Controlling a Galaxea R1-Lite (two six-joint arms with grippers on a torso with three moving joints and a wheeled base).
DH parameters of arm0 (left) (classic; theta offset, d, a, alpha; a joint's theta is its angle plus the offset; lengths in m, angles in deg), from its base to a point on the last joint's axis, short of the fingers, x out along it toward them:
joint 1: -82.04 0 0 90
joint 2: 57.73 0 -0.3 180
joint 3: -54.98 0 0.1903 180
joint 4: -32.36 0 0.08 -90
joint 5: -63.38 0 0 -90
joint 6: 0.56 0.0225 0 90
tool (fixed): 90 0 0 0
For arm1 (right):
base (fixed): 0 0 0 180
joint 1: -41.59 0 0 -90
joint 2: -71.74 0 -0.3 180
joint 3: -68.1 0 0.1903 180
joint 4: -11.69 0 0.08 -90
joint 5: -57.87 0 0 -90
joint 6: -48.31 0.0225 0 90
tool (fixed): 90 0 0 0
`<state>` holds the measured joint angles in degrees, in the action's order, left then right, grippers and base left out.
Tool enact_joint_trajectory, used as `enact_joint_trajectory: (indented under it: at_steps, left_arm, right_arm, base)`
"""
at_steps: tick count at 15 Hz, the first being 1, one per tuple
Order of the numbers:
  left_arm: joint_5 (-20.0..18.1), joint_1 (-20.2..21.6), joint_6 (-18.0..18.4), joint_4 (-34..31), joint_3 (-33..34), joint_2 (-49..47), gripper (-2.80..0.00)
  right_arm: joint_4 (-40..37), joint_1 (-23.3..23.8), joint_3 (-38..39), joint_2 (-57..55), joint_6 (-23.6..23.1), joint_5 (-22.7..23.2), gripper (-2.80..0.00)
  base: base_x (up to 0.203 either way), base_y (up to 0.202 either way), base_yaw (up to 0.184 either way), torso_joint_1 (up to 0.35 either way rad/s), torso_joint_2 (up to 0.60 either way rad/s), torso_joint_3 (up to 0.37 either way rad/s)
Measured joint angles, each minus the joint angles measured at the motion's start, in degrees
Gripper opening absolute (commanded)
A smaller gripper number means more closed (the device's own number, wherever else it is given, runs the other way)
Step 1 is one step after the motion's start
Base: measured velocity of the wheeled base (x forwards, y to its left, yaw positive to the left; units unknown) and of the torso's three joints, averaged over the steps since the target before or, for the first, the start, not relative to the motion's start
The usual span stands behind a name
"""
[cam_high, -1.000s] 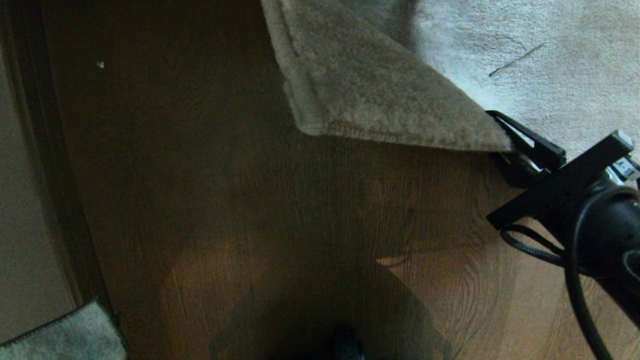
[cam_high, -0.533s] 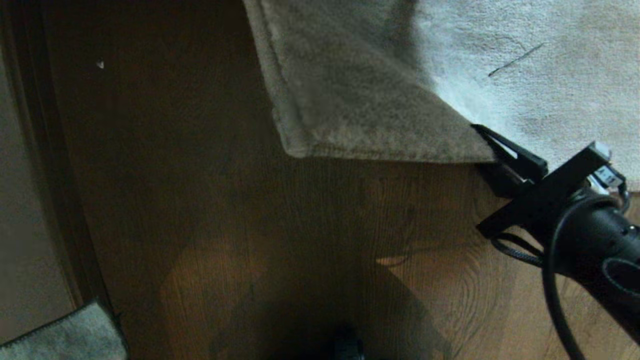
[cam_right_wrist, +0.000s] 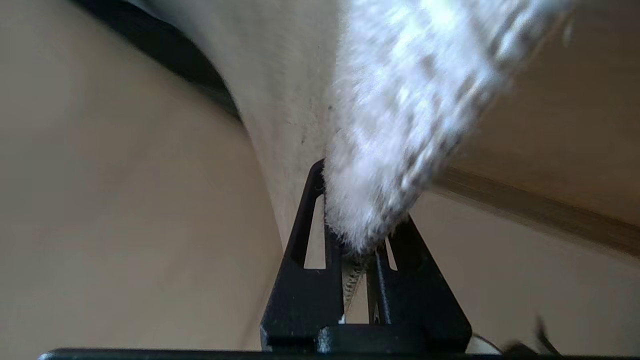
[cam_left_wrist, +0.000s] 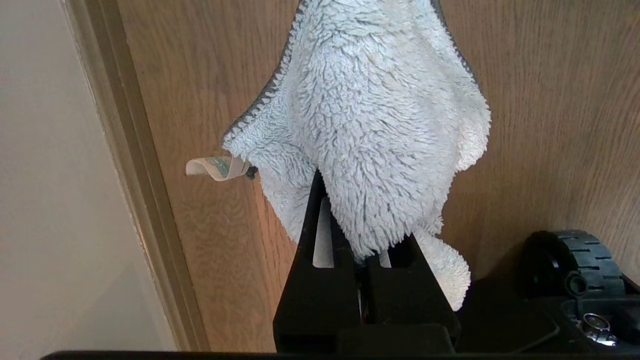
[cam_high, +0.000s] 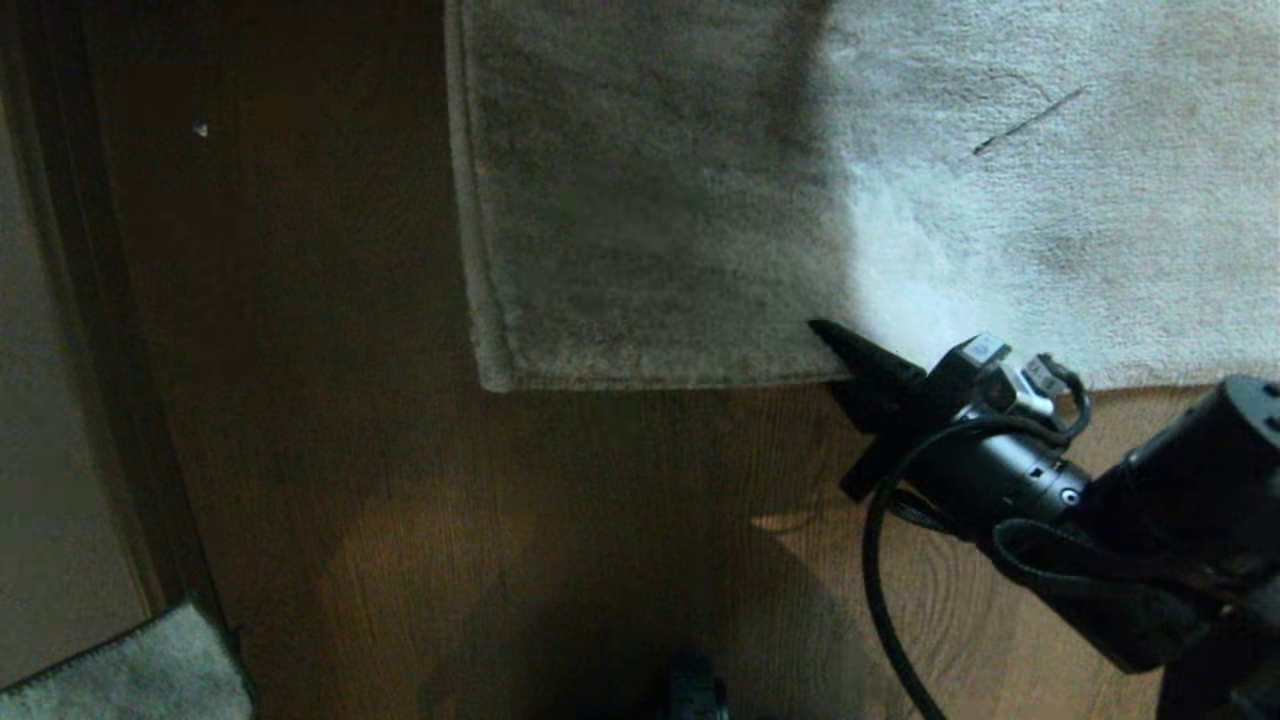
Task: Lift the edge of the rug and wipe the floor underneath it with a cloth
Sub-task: Lift up the carpet
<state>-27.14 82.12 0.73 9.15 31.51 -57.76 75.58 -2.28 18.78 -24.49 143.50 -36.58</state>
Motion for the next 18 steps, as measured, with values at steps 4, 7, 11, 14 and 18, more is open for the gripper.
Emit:
enact_joint_trajectory:
  at_steps: [4,7,11,14,18]
  left_arm:
    - [0.14,0.0,0.02,0.05,0.0,0.0,-2.8]
    - [0.06,0.0,0.02,0.05,0.0,0.0,-2.8]
    - [-0.01,0.0,0.1,0.03,0.0,0.0,-2.8]
    - [-0.36,0.0,3.73,0.0,-0.09,0.0,-2.8]
    - [-2.65,0.0,6.62,-0.79,-2.26,0.0,-2.8]
  right_arm:
    - [-0.1,0.05,-2.77,-2.99,4.51,1.76,-2.8]
    - [-0.16,0.05,-5.58,-3.73,6.5,1.85,-2.8]
    - [-0.2,0.05,-8.22,-3.03,6.8,1.79,-2.8]
    - [-0.22,0.05,-9.71,-1.75,6.83,1.74,-2.8]
    - [-0.11,0.05,-9.48,-0.63,6.66,1.9,-2.8]
  base:
    - [0.0,0.0,0.0,0.0,0.0,0.0]
    - [0.0,0.0,0.0,0.0,0.0,0.0]
    - [0.0,0.0,0.0,0.0,0.0,0.0]
    - [0.0,0.0,0.0,0.0,0.0,0.0]
    - [0.0,0.0,0.0,0.0,0.0,0.0]
